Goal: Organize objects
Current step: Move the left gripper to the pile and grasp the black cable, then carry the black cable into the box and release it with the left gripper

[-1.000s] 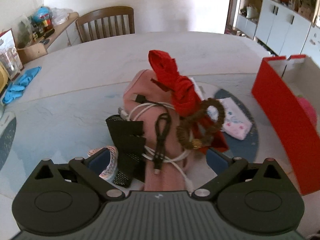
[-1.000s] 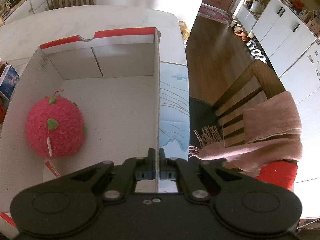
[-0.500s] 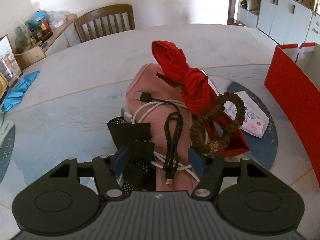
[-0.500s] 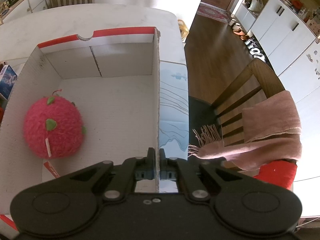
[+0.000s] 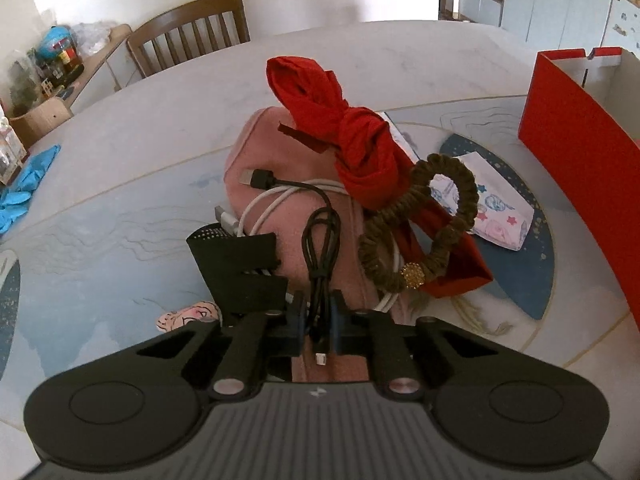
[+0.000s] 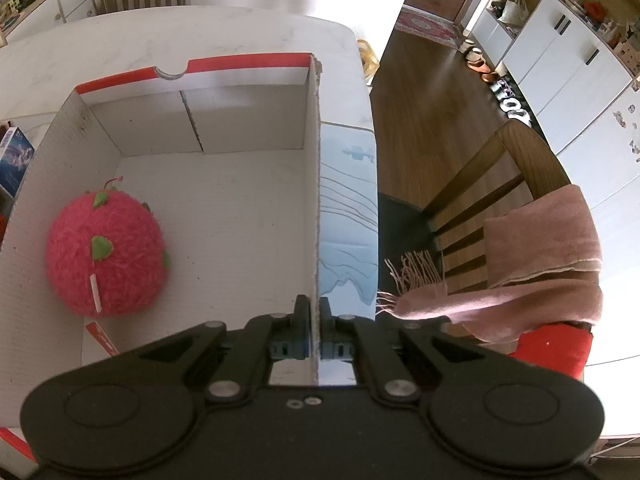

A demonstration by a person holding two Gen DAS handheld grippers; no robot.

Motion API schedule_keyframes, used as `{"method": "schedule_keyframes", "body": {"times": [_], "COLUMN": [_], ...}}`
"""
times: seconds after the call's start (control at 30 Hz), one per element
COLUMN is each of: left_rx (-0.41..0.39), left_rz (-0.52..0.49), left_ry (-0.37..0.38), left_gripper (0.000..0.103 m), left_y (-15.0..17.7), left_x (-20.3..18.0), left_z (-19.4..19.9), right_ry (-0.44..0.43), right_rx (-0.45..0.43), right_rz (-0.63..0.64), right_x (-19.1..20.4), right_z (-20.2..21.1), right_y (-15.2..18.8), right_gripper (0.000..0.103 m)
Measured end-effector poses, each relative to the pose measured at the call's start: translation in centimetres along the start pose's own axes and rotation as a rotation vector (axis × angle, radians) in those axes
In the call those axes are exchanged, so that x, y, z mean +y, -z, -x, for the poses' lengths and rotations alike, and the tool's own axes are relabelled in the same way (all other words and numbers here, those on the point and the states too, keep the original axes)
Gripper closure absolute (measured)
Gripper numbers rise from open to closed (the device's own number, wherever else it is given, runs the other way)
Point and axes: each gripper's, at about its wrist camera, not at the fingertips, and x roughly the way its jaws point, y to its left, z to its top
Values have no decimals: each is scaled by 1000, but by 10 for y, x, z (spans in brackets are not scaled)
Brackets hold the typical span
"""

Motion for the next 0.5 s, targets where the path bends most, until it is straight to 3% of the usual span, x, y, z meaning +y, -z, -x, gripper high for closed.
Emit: {"method": "schedule_keyframes", "body": {"times": [0.5], "left_rx": [-75], "left_rz": [49], "left_ry": [61], "left_gripper": [96], "left_y": [-10], "left_x": [0], "left_z": [74], "right_ry": [-3], "right_rx": [-3], "right_rz": [10], "right_x": [0], "right_z": [1], "right_y": [0], "right_gripper": [101]}}
